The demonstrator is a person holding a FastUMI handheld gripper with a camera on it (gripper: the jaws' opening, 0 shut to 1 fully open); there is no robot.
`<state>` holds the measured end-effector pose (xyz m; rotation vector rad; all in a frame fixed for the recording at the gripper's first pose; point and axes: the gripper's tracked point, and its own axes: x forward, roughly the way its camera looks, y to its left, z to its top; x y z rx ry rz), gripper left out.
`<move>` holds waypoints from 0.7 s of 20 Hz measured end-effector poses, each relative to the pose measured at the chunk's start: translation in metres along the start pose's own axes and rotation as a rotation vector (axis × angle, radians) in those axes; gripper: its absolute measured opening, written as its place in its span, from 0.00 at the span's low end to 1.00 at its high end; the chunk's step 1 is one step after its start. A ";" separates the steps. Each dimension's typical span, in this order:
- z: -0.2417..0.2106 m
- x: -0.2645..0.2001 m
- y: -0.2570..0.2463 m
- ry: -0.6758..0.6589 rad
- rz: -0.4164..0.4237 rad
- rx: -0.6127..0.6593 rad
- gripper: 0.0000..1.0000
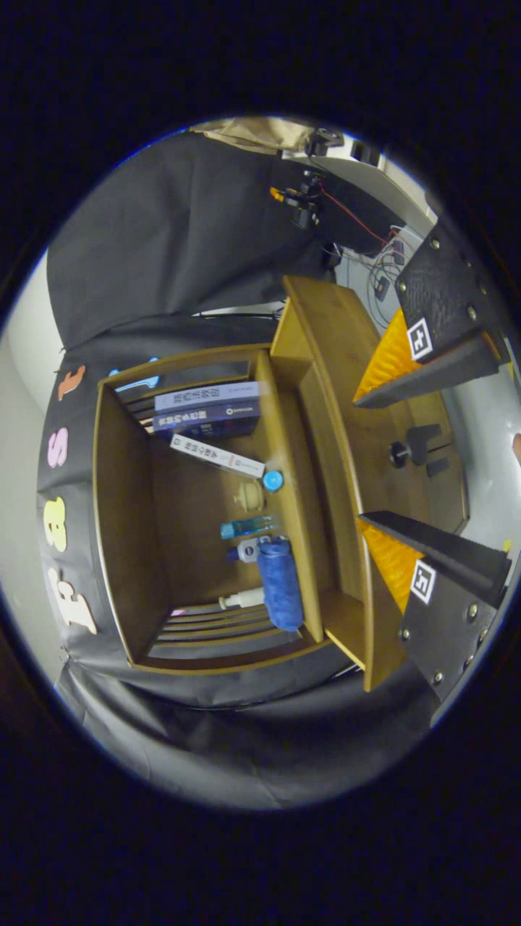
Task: Pull open the drawer, take out the items inside it, and place them on the countertop above the cabinet.
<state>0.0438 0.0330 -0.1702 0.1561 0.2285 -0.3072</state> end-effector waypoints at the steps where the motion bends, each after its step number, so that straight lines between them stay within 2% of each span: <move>1: -0.005 0.001 0.001 0.005 0.004 0.006 0.85; 6: -0.034 0.006 0.014 0.035 0.040 0.023 0.85; 14: -0.056 0.025 0.026 0.075 0.094 0.012 0.85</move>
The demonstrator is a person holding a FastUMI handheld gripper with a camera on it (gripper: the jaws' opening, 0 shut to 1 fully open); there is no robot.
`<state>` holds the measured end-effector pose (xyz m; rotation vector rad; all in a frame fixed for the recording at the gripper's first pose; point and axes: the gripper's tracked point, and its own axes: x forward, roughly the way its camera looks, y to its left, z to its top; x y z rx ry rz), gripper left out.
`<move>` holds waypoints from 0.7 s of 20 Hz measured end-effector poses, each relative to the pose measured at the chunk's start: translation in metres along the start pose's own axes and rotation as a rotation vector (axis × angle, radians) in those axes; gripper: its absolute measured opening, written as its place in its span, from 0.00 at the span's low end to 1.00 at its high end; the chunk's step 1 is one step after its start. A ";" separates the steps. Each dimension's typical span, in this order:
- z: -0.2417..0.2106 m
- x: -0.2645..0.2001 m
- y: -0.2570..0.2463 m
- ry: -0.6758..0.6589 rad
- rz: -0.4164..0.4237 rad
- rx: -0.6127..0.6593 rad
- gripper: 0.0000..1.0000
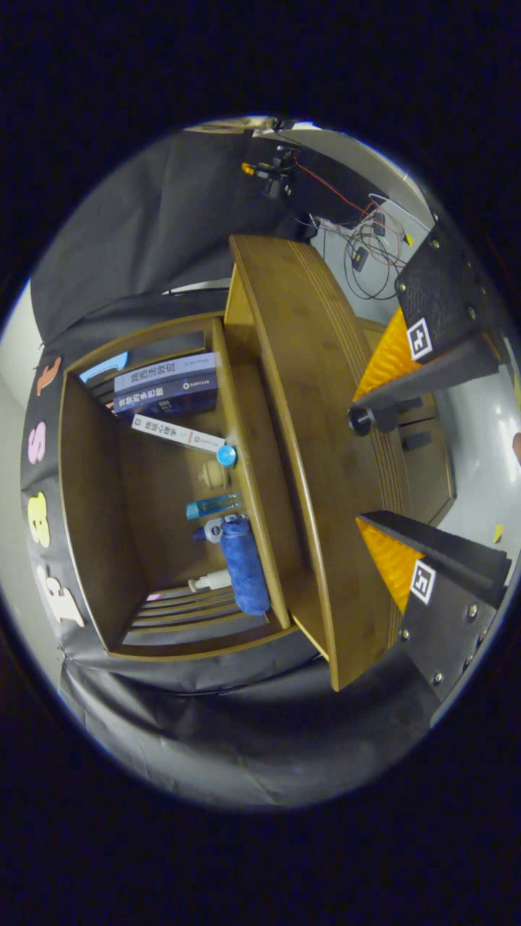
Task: Pull open the drawer, take out the items inside it, and place them on the countertop above the cabinet.
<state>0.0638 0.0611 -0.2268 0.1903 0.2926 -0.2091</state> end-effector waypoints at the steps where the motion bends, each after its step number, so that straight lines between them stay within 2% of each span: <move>1: -0.002 0.001 0.000 0.008 -0.003 -0.009 0.85; 5: 0.000 0.002 -0.001 -0.013 -0.006 -0.003 0.86; 11: -0.001 0.010 -0.003 0.017 -0.064 -0.121 0.86; 14: 0.001 0.020 -0.006 0.030 -0.076 -0.137 0.92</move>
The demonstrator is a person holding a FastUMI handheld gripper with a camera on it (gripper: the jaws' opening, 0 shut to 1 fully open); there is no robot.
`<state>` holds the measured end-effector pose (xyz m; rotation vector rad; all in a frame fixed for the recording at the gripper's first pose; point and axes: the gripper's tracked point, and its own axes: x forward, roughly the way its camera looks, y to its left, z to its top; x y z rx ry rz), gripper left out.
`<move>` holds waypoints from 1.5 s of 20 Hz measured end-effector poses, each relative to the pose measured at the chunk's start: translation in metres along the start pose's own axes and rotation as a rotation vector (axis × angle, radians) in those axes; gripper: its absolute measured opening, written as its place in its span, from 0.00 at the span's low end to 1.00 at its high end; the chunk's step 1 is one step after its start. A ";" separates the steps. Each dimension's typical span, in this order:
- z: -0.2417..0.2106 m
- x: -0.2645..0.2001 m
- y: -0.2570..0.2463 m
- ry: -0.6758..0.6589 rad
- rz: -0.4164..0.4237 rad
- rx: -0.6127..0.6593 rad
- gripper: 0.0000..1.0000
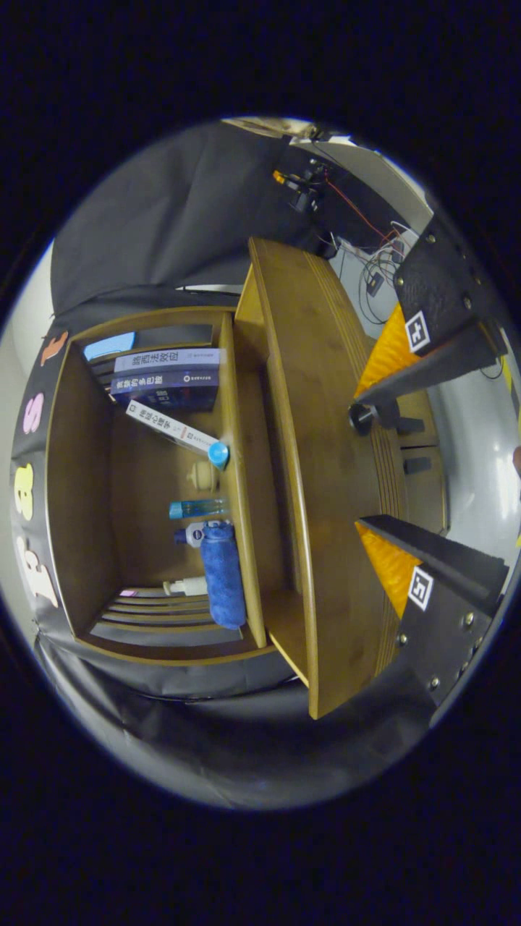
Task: Pull open the drawer, take out the items inside it, and place them on the countertop above the cabinet.
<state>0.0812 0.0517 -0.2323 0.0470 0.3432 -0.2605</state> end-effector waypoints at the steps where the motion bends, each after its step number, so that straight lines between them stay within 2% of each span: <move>1: 0.002 0.001 -0.001 -0.002 0.000 -0.001 0.92; 4: 0.015 0.003 0.000 -0.043 0.013 0.033 0.92; 10: 0.017 0.021 0.008 -0.001 0.028 0.011 0.92; 30: 0.044 0.120 0.034 -0.014 0.142 0.102 0.92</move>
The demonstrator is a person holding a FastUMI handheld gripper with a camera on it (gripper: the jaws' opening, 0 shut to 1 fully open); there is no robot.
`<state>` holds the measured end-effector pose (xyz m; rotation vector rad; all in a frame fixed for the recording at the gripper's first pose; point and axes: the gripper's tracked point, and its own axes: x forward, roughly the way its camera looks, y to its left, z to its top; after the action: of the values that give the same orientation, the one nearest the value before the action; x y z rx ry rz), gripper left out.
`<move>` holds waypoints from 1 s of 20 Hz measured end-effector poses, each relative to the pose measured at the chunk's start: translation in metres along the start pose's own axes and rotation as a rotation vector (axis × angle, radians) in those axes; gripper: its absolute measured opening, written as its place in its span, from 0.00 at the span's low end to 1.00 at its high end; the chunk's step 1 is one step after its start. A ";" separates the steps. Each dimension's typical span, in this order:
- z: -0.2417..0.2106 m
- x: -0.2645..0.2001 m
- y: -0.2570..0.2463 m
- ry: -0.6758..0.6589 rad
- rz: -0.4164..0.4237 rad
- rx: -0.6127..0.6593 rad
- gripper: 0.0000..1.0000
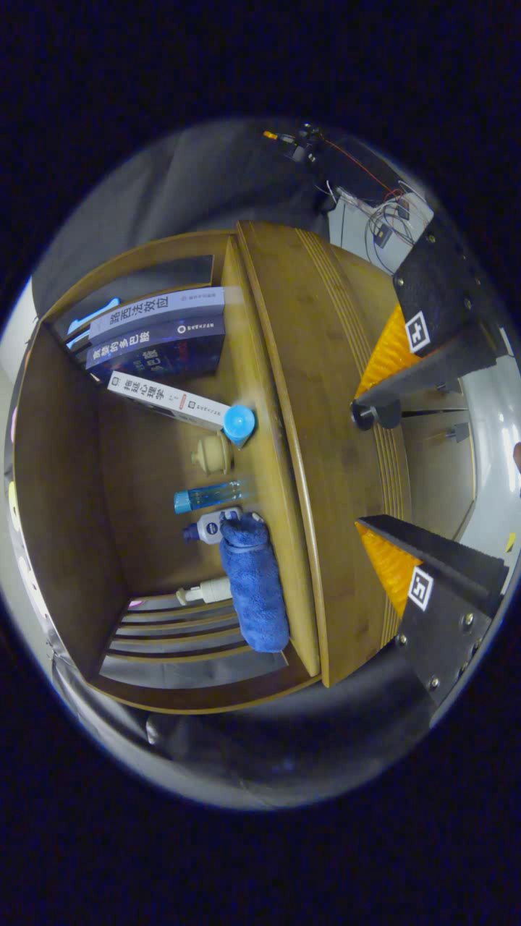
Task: Pull open the drawer, take out the items inside it, and place them on the countertop above the cabinet.
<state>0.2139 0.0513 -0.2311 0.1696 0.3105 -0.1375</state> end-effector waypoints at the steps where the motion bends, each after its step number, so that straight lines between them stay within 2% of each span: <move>1: 0.001 0.002 0.000 0.001 -0.001 0.001 0.92; 4: 0.003 0.004 -0.008 -0.011 -0.028 0.016 0.91; 13: 0.001 0.002 -0.006 0.012 0.002 0.020 0.91; 15: 0.008 0.000 -0.005 0.002 0.004 0.010 0.91; 16: 0.013 -0.001 -0.005 -0.007 0.003 0.005 0.95; 20: 0.034 -0.014 -0.006 -0.039 -0.003 -0.016 0.96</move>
<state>0.2093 0.0405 -0.1954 0.1508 0.2728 -0.1415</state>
